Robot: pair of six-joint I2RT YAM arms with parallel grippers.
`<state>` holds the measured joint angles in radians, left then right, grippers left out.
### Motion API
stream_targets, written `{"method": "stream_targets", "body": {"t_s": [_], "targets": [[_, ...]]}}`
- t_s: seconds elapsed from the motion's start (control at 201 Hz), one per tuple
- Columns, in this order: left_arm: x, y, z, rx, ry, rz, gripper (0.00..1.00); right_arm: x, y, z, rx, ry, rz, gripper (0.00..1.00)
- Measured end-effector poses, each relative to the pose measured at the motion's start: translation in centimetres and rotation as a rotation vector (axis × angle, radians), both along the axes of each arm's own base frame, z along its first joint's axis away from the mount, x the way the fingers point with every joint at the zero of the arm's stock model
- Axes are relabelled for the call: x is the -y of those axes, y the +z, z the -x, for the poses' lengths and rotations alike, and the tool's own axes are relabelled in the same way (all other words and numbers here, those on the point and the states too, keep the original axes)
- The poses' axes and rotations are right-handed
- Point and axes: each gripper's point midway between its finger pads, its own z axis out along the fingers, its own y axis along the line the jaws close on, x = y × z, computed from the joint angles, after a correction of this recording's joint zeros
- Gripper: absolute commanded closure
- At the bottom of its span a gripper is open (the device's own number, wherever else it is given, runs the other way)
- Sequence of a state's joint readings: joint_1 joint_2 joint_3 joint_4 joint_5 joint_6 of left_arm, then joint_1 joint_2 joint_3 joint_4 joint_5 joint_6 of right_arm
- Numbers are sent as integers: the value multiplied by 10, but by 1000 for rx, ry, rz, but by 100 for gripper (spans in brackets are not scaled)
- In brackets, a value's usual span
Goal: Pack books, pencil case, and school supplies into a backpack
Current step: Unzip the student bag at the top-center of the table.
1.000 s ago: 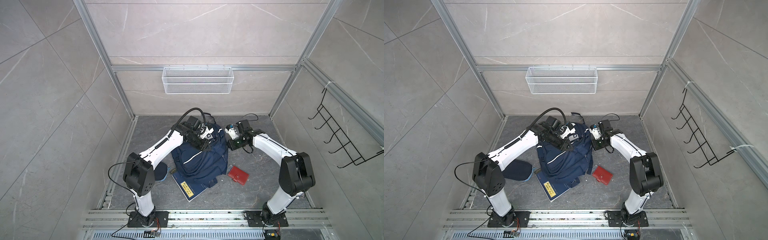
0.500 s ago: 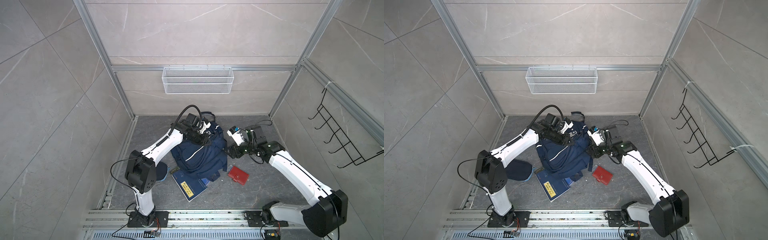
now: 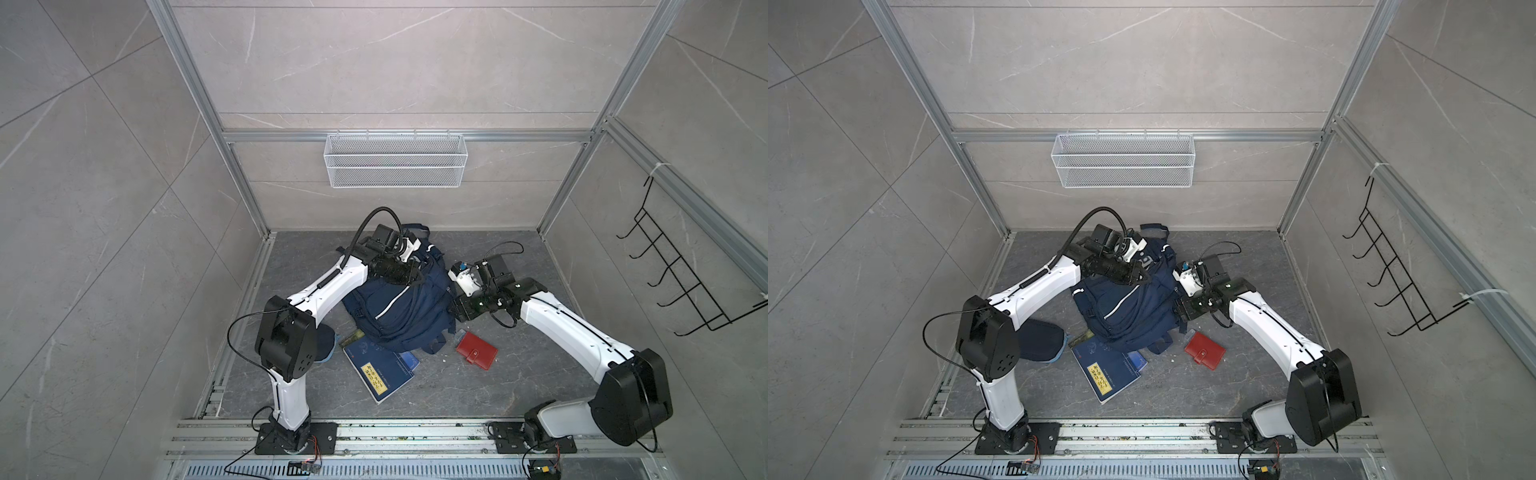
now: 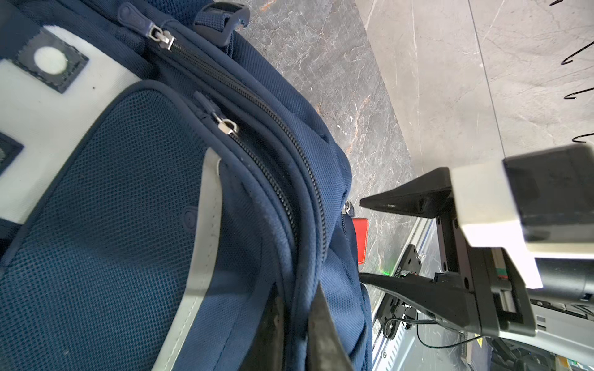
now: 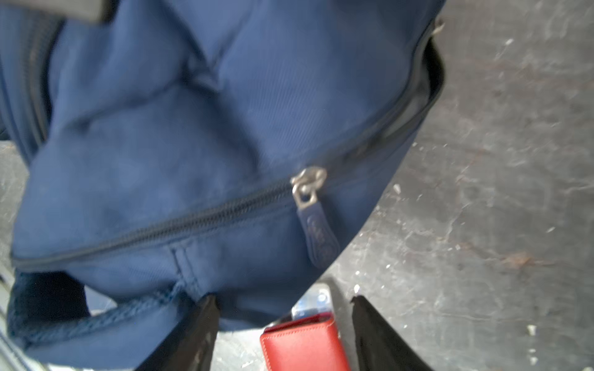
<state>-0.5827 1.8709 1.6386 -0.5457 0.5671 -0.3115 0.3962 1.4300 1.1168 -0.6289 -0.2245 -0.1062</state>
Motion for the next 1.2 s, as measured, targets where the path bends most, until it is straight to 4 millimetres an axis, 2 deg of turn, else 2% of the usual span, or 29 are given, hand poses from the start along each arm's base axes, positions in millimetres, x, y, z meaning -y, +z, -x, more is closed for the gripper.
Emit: {"method": "stream_targets", "body": {"t_s": [0.154, 0.314, 0.478, 0.687, 1.011, 1.145, 1.2], "targets": [[1, 0, 1, -5, -2, 6, 100, -1, 6, -11, 40, -7, 0, 34], [2, -2, 2, -8, -8, 12, 100, -4, 1, -19, 44, 2, 5, 38], [2, -1, 3, -10, -12, 17, 100, -8, -5, -24, 37, 16, -1, 54], [3, 0, 4, -13, -20, 25, 100, -10, -6, -25, 35, 25, -4, 64], [4, 1, 4, -10, -24, 33, 100, -8, -6, -27, 47, 37, 1, 92], [5, 2, 3, -9, -23, 37, 100, -7, -6, -27, 51, 43, 6, 100], [5, 2, 3, -10, -21, 37, 100, -7, -6, -27, 51, 43, 6, 100]]}}
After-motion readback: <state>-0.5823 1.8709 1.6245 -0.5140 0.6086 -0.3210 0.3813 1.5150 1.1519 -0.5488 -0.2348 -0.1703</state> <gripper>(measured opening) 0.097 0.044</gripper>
